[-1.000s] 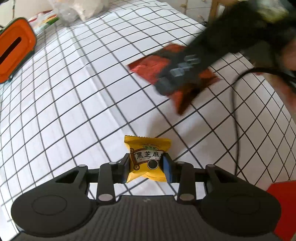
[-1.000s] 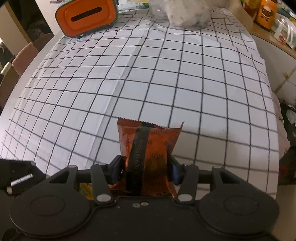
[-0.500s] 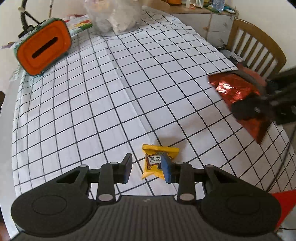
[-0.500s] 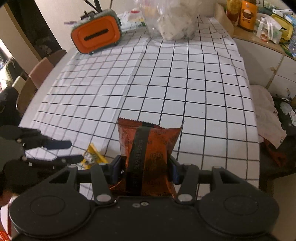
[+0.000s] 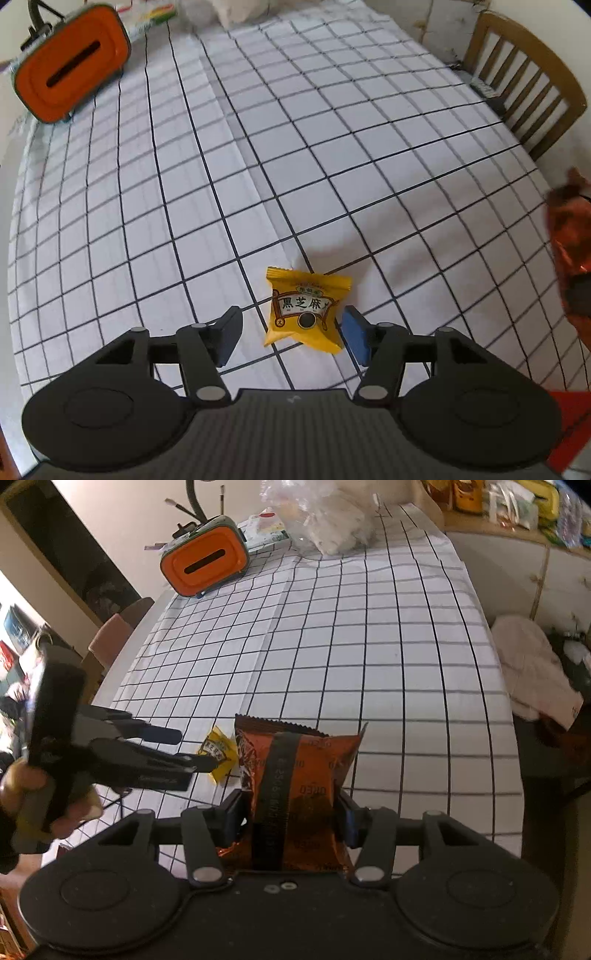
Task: Organize snacks
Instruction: 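Lift both held packets and carry them toward the white box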
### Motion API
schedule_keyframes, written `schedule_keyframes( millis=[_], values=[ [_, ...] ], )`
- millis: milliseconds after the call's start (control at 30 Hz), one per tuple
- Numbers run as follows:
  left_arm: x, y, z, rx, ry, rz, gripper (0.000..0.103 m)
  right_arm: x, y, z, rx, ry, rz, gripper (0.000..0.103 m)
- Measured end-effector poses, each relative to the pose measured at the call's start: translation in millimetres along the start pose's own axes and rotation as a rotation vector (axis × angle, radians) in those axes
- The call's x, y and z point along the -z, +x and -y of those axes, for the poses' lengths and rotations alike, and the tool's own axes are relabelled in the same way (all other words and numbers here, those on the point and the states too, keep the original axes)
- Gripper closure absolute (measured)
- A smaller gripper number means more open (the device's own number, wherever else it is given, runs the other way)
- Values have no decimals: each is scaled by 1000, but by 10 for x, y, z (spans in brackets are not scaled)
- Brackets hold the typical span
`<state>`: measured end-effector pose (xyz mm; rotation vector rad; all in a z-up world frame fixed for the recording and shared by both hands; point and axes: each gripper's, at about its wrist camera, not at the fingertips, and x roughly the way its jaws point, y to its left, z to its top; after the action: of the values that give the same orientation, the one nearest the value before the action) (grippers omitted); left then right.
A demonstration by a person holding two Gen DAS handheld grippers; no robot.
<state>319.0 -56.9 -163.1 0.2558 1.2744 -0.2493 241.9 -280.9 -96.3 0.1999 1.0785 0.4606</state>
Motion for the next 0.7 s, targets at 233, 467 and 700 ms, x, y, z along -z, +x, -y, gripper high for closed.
schedule_keyframes(
  millis=[233, 467, 700],
  values=[
    [-63, 215, -51, 30, -48, -37, 52, -5, 56, 94, -17, 24, 2, 53],
    [-36, 220, -87, 62, -83, -18, 69, -52, 112, 102, -28, 32, 8, 53],
    [59, 133, -244, 60, -145, 2, 71, -75, 163, 67, -34, 35, 4, 53]
  ],
)
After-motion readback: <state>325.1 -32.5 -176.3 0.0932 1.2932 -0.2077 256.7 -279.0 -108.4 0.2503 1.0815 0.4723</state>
